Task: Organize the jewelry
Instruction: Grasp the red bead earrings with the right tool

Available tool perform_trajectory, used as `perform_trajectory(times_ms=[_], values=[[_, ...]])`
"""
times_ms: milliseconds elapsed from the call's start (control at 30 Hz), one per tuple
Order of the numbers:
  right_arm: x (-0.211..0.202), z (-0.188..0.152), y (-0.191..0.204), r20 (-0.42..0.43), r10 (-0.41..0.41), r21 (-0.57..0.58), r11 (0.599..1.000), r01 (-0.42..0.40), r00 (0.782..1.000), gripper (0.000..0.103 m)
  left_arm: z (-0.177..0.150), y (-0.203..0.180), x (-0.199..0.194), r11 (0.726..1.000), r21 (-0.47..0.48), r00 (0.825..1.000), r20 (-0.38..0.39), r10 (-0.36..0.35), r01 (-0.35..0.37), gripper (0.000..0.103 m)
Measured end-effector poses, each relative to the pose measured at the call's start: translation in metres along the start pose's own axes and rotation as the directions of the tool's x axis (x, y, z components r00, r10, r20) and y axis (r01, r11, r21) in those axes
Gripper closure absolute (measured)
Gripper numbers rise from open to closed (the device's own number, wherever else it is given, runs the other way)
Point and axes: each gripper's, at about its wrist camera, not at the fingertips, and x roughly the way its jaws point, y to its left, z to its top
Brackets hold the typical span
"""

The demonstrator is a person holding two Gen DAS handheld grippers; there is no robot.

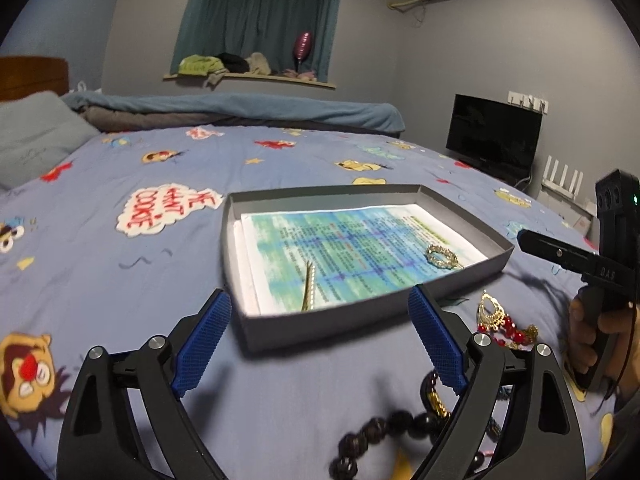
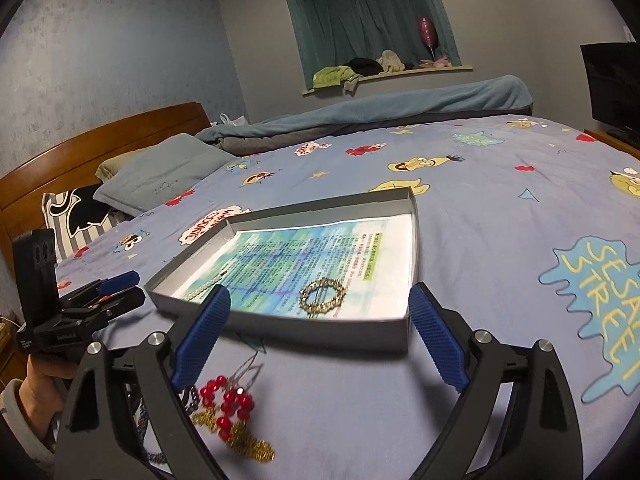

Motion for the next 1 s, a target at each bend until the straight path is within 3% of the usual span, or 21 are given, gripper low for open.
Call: perform_trajectory(times_ms=[367, 667, 833, 1000], values=[[-0.01, -0.019, 0.02, -0.058, 0.031, -0.065, 0.997, -0.034, 0.998, 0.016, -0.016, -0.009, -0.018, 1.0, -0.008, 1.0, -0.012, -0.004, 0.004, 0.013], [0.006, -0.03, 0.043, -0.179, 0.048, -0.156, 0.985, -0.077, 0.983, 0.039, -0.018, -0.016, -0.018, 1.0, 0.018, 1.0, -0.026, 0.0, 0.001, 0.013], [0.016, -0.036, 0.046, -0.237, 0.039, -0.174, 0.981, -0.082, 0.971, 0.06, -0.019, -0.017, -0.015, 1.0, 0.028, 0.999, -0.041, 0.003, -0.002, 0.013], [0.023, -0.041, 0.053, -0.27, 0.024, -0.205, 0.975, -0.082, 0.963, 0.064, -0.02, -0.026, -0.011, 0.998, 0.067, 0.998, -0.055, -0.015, 0.019, 0.013]])
